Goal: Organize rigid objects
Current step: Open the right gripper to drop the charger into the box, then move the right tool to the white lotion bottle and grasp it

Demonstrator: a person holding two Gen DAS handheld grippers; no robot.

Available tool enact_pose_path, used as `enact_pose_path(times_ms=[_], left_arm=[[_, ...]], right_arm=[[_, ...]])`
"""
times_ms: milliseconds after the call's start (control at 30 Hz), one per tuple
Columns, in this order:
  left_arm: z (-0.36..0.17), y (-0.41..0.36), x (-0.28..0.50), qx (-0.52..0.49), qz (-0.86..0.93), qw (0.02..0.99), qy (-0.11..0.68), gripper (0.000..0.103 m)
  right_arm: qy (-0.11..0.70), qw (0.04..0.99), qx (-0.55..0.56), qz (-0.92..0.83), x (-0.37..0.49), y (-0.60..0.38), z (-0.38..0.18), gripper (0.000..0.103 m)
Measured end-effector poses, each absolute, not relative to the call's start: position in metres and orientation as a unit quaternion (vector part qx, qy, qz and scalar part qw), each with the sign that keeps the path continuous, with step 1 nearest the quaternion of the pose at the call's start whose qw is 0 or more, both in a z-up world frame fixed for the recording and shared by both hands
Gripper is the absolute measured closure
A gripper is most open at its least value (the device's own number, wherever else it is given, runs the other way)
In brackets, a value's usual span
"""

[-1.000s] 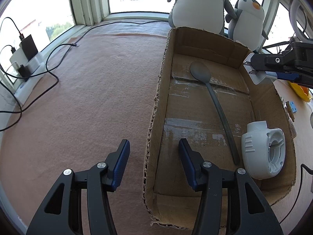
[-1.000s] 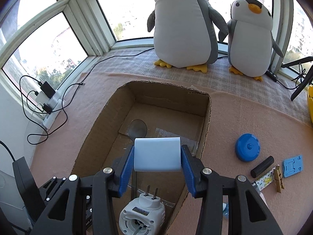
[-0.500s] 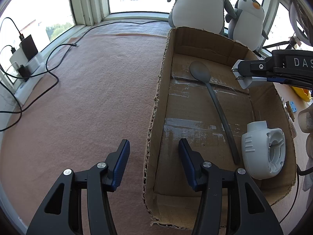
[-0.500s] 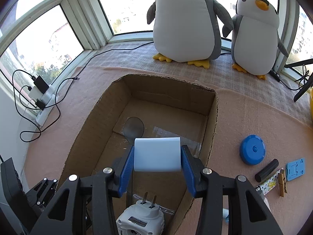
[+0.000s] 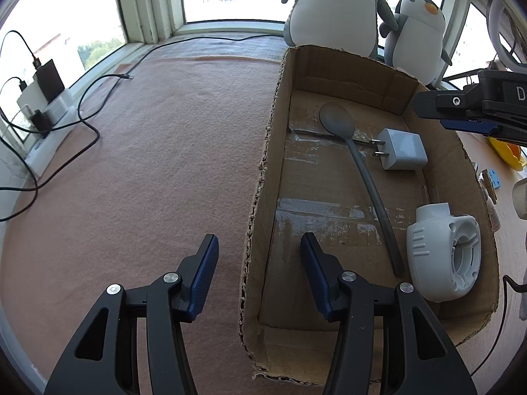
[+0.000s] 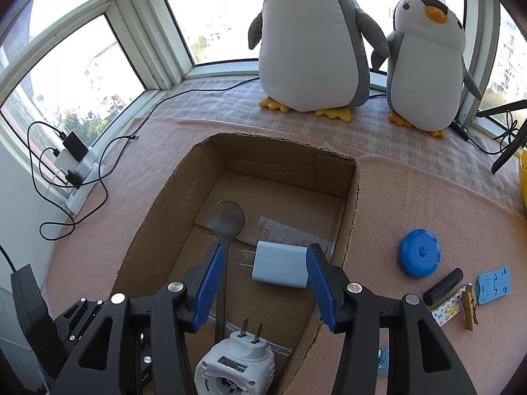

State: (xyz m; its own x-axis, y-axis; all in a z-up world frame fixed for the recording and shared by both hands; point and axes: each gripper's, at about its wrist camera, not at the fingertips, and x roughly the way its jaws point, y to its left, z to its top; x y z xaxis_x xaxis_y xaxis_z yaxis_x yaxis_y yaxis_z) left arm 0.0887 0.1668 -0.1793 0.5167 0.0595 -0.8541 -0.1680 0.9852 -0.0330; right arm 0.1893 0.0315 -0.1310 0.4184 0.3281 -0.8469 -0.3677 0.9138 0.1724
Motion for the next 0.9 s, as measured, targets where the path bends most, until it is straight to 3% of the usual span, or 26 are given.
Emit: enact_pose_path(times_ms=[500,900], left_arm=[[-0.18,0.167,0.088,-0.056,0.065,0.869,0.488,0.052],[-0.18,0.166,0.087,-0.055,0.065,0.869,0.488,0.052]], right_arm=[[0.492,0.85,0.032,0.189,0.166,-0.062,-0.092,0.055],[0.519,0.842,0.0,0.145,0.148,-0.137,-0.112,0.055]])
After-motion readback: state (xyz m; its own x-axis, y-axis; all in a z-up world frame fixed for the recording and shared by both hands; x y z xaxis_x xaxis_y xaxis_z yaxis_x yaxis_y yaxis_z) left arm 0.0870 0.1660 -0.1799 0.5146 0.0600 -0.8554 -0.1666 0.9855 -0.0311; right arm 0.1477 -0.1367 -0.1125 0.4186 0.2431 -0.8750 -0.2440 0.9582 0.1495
